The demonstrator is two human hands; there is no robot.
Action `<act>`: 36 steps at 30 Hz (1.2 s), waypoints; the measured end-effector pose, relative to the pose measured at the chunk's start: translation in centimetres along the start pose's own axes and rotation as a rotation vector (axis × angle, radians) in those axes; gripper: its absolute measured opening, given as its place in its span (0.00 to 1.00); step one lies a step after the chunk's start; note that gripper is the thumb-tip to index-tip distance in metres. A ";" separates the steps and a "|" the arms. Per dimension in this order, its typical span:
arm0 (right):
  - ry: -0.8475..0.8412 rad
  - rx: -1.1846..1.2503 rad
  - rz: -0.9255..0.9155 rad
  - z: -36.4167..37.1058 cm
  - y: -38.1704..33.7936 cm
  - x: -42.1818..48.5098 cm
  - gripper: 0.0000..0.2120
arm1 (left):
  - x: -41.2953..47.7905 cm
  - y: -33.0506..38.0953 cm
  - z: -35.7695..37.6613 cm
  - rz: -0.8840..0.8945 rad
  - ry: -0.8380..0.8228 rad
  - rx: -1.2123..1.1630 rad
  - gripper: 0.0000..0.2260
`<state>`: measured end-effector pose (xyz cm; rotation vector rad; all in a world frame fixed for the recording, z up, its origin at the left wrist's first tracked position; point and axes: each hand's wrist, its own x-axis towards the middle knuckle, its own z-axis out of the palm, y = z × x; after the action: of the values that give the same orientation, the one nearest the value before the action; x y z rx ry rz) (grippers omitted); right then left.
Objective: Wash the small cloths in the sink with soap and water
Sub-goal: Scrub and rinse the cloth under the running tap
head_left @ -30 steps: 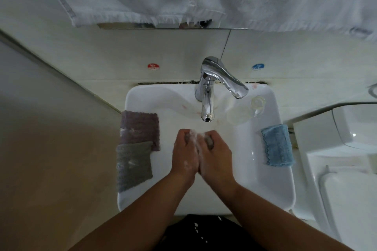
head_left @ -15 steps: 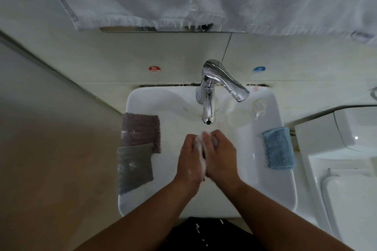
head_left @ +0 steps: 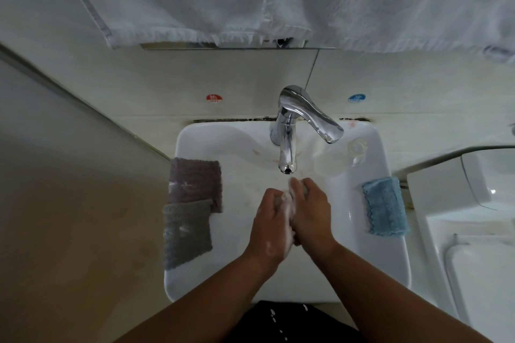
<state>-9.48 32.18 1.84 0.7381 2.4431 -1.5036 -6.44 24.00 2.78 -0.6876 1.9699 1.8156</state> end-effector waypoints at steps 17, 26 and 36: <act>-0.097 0.007 -0.156 -0.2 -0.8 -3.5 0.16 | 0.9 1.9 -0.5 -0.068 0.129 -0.244 0.05; -0.119 0.052 -0.080 -0.1 -0.5 -4.1 0.16 | 1.5 1.8 -1.0 -0.018 0.173 -0.073 0.07; -0.102 0.009 -0.054 0.5 -0.2 -3.5 0.18 | 1.7 -0.1 -1.0 -0.009 0.145 0.041 0.05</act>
<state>-6.57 30.58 3.17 0.5869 2.4008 -1.5327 -7.74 22.77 1.81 -0.8352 2.0857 1.7588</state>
